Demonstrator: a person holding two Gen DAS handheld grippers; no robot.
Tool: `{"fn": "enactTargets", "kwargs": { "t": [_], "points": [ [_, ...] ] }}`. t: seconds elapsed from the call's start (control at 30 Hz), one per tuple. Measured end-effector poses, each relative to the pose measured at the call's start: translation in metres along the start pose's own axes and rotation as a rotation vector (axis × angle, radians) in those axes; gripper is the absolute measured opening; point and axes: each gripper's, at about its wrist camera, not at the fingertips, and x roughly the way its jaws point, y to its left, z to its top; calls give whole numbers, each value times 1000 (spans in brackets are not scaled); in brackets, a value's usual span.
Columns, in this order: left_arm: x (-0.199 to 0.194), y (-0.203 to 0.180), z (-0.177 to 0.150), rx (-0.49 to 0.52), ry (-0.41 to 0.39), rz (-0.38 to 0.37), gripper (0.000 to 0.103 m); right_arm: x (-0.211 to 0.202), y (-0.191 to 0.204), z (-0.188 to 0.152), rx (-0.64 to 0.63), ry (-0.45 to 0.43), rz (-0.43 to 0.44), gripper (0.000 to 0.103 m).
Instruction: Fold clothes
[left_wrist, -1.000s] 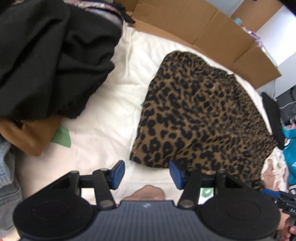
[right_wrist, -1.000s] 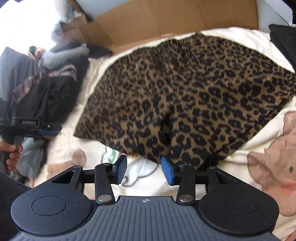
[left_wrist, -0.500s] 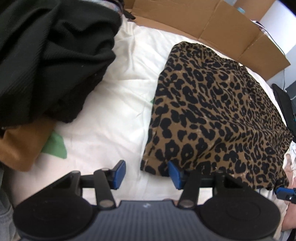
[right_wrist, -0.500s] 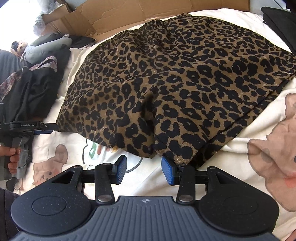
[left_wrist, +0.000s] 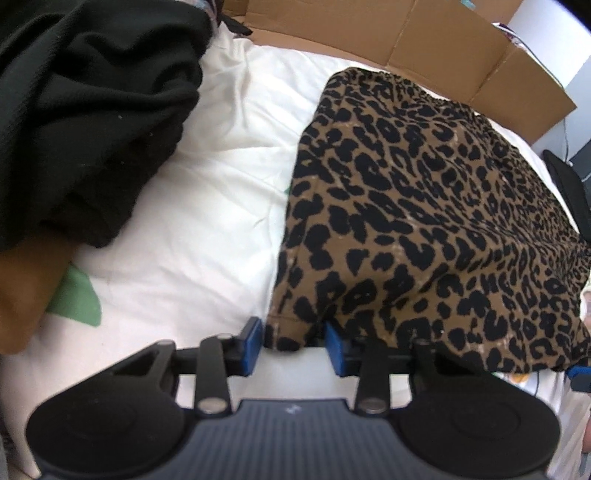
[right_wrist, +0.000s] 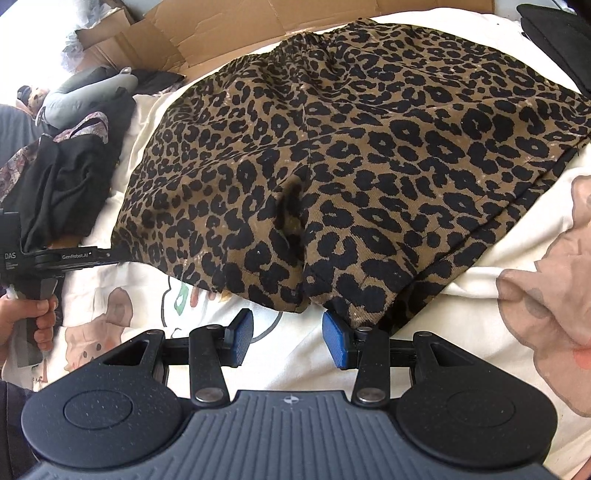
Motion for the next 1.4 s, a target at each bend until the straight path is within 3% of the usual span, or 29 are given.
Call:
{"fn": "enactTargets", "kwargs": {
  "t": [0.17,0.43,0.57,0.8,1.1,1.17,1.2,1.23,1.3,1.33,1.4],
  "points": [
    [-7,-10,-10,24,-19,-37,41,2,1,-1,4,3,1,49],
    [-10,-2,-20,74,-17,25,41,3,1,-3,-2,13,0,49],
    [-16,10,-20,37,-47,12,41,3,1,-5,-2,13,-3,49],
    [-8,23,-14,-121,-113,-68,40,2,2,-3,21,-9,13,49],
    [0,16,-13,-106,-140,-65,41,21,-12,9,190,-25,-3,49],
    [0,18,-14,-111,-141,-57,31,25,-16,10,229,-24,8,49],
    [0,18,-13,-109,-135,-41,15,28,-17,10,247,-21,27,49],
    [1,18,-11,-114,-127,-40,7,30,-19,11,265,-18,47,41],
    [-2,18,-8,-124,-117,-45,6,33,-20,12,275,-8,85,15],
    [-4,16,-5,-114,-113,-38,5,34,-19,14,265,-4,85,9],
    [-12,11,1,-72,-110,-26,5,29,-21,18,275,-12,104,9]
  ]
}}
